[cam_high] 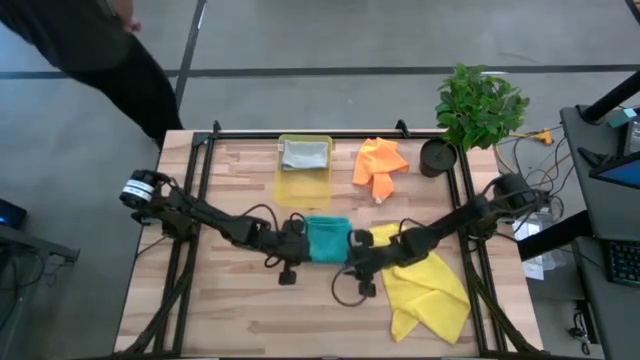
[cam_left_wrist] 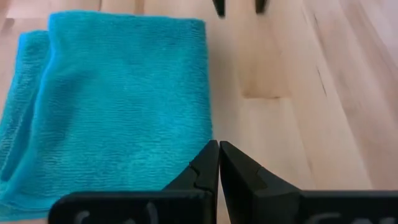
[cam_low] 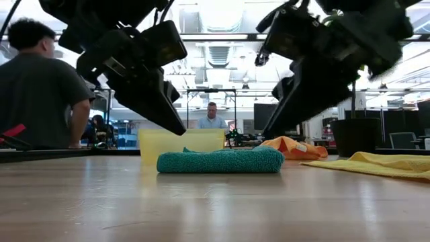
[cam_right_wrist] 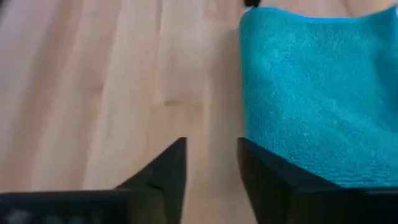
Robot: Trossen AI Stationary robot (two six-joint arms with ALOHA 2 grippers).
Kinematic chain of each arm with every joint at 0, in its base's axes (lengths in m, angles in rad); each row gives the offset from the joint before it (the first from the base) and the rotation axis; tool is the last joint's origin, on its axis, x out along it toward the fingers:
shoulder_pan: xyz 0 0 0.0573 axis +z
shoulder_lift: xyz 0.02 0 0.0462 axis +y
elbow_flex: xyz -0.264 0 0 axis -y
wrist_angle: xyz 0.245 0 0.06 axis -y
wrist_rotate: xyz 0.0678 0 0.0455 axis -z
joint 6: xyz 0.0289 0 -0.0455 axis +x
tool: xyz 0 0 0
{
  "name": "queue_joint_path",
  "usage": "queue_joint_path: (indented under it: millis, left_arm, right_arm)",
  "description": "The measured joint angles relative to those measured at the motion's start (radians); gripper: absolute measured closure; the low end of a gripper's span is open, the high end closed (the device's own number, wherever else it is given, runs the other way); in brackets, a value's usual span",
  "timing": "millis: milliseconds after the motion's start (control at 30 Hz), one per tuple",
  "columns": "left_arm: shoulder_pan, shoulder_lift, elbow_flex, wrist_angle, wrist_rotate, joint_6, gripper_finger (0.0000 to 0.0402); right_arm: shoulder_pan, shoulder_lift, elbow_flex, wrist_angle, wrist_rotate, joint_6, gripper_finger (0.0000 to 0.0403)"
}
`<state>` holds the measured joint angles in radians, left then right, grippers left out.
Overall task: Fold microfiber towels
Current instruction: Put the folded light blue microfiber cloth into the yellow bin
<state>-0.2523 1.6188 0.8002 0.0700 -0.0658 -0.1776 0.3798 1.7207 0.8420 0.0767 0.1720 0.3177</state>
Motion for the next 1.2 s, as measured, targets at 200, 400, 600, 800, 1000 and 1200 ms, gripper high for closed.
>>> queue_joint_path:
  millis: [200, 400, 600, 800, 1000, 1200]
  left_arm:
    - [0.004, 0.000, 0.003, 0.001, -0.001, -0.072, 0.0402]
    - [0.003, 0.000, -0.002, -0.001, 0.002, -0.200, 0.0402]
    - [0.000, 0.000, 0.001, -0.002, 0.015, -0.257, 0.0402]
    - [-0.012, 0.000, 0.000, -0.001, 0.028, -0.314, 0.0402]
    - [-0.031, -0.008, 0.004, -0.003, 0.035, -0.322, 0.0402]
    - [-0.046, -0.055, 0.007, -0.006, 0.037, -0.393, 0.0402]
  right_arm:
    - [0.029, 0.062, 0.031, 0.005, 0.164, -0.180, 0.0195]
    - [0.016, 0.161, 0.056, -0.025, 0.171, -0.266, 0.0177]
    - [0.014, 0.230, 0.133, -0.155, 0.181, -0.263, 0.0206]
    - [0.013, 0.242, 0.172, -0.198, 0.194, -0.265, 0.0316]
    - [-0.005, 0.229, 0.239, -0.353, 0.107, -0.220, 0.0389]
    - [-0.011, 0.125, 0.348, -0.485, 0.070, -0.271, 0.0393]
